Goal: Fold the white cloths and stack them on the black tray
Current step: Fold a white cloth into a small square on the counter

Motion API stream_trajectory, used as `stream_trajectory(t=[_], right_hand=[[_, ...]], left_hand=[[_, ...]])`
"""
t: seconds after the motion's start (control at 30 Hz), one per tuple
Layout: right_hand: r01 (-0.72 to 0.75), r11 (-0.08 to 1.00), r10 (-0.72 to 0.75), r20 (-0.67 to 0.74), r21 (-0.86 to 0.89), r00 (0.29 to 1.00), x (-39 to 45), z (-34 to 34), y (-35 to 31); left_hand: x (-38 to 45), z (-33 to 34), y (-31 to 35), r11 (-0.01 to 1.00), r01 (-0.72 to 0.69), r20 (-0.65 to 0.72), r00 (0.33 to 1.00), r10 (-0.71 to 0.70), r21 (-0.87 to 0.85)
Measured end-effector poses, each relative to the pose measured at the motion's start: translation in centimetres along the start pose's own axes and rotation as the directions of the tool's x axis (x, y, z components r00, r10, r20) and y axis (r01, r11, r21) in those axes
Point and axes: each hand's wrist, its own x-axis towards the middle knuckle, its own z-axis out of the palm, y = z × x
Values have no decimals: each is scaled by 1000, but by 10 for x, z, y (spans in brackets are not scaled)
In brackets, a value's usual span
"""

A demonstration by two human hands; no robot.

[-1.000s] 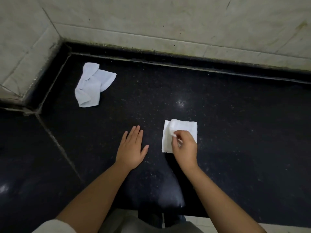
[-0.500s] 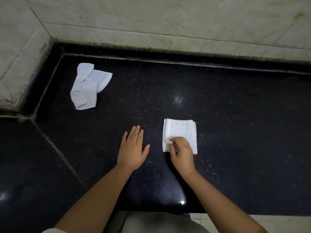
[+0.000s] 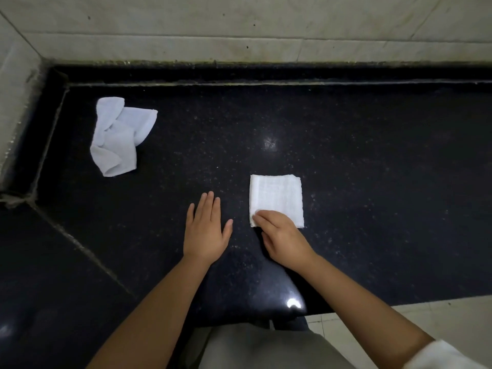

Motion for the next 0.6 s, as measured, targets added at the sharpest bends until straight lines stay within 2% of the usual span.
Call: stream_trajectory(t=[0.07, 0.13, 0.23, 0.3, 0.37, 0.47, 0.53, 0.6], right_hand=[[-11, 998, 9, -41, -58, 999, -7, -12, 8], [-116, 974, 103, -80, -192, 991, -16, -26, 19], [-283, 904, 294, -16, -320, 956, -24, -36, 30], [-255, 903, 287, 44, -346, 957, -24, -35, 35], [-225, 929, 260, 84, -293, 962, -21, -35, 40], [-206, 955, 235, 122, -213, 964, -16, -40, 45], [-165, 961, 196, 126, -222, 972, -13, -45, 46], [-134, 966, 160, 105, -220, 982, -12, -53, 46]], left_hand=[[0, 2, -2, 1000, -11, -6, 1000, 11, -17], [-1, 1, -5, 996, -65, -105, 993, 59, -57], [-5, 2, 5, 946, -268, -373, 909, 185, -184], [-6, -1, 26, 906, -382, -420, 863, 281, -180], [-3, 1, 48, 901, -420, -335, 869, 364, -110], [4, 1, 68, 941, -337, -108, 937, 331, -39], [9, 0, 72, 950, -310, -59, 949, 309, -17], [10, -2, 76, 939, -338, -66, 938, 341, 59]])
